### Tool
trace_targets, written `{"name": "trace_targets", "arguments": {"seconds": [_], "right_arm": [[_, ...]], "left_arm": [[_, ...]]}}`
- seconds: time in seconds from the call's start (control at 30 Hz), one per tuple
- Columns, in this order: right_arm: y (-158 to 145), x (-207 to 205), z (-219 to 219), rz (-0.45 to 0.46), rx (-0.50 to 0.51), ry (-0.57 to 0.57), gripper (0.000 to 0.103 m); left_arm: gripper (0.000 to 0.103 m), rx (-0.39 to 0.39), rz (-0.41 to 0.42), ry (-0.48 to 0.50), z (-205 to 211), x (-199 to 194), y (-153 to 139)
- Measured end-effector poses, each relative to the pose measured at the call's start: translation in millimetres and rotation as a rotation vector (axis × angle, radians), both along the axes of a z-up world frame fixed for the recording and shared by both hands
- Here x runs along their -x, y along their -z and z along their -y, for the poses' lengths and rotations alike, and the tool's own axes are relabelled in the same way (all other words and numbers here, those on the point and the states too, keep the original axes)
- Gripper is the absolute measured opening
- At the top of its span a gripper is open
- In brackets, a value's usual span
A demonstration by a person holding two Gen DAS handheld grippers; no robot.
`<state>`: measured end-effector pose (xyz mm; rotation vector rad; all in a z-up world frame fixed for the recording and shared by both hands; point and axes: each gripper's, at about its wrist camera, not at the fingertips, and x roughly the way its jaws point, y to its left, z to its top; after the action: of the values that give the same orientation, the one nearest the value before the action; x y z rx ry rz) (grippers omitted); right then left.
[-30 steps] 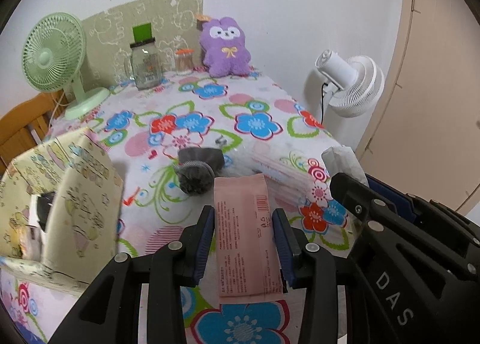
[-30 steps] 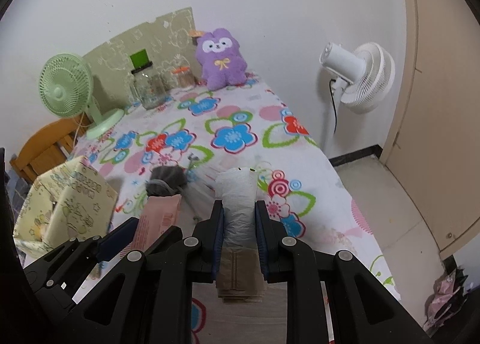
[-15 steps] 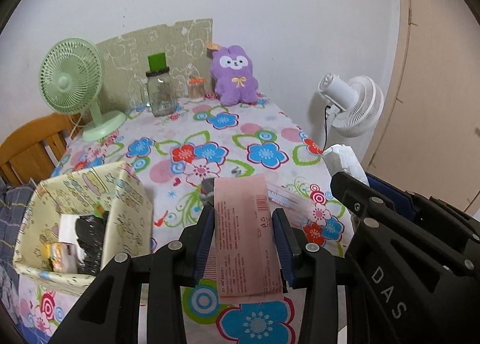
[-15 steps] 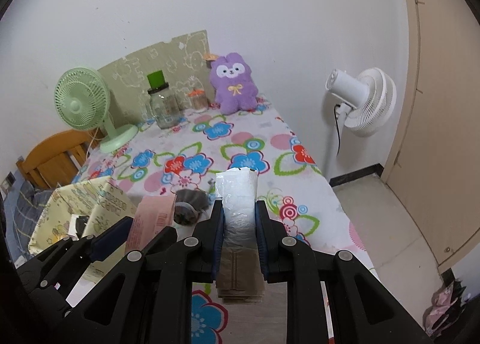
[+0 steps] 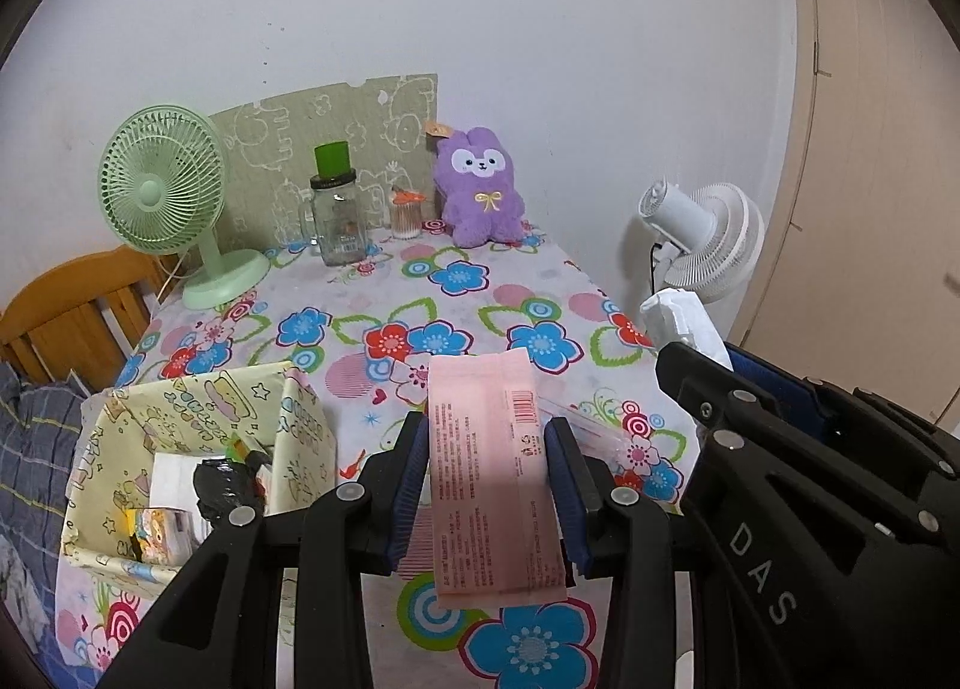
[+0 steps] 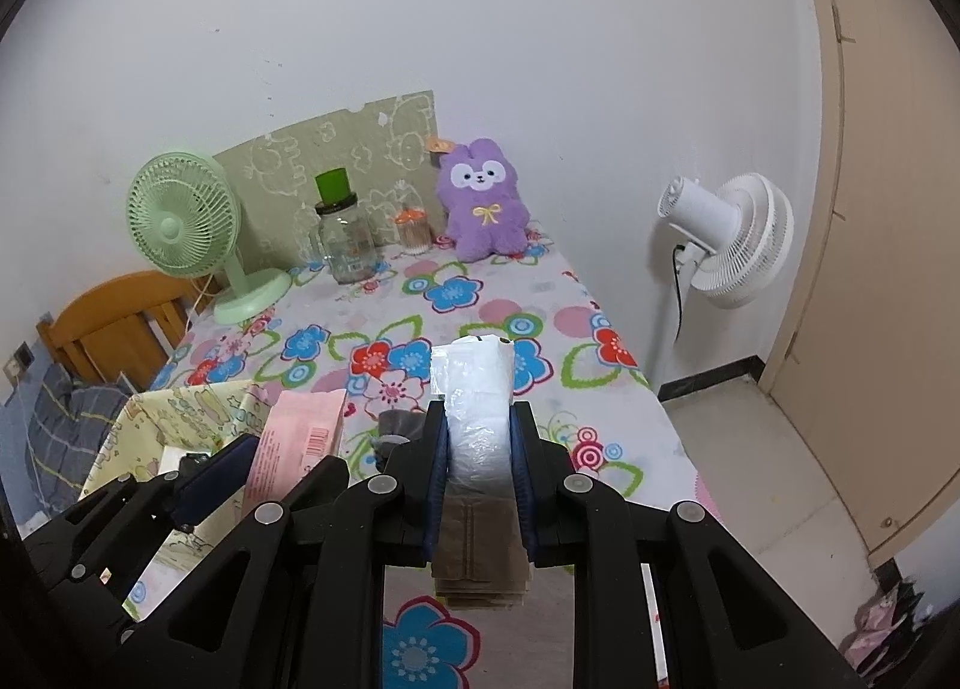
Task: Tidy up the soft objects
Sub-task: 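Carry the pink packet with the left tool while the right tool carries the white pad to the box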
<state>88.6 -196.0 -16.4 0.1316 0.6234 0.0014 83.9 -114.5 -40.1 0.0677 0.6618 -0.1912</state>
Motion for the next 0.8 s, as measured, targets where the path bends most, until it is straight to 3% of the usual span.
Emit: {"name": "trace_targets", "arguments": {"seconds": [0.8], "right_arm": [[-16, -14, -60, 0.018, 0.008, -0.082, 0.023]], "left_arm": [[0.04, 0.003, 0.028, -0.062, -60, -5, -16]]}}
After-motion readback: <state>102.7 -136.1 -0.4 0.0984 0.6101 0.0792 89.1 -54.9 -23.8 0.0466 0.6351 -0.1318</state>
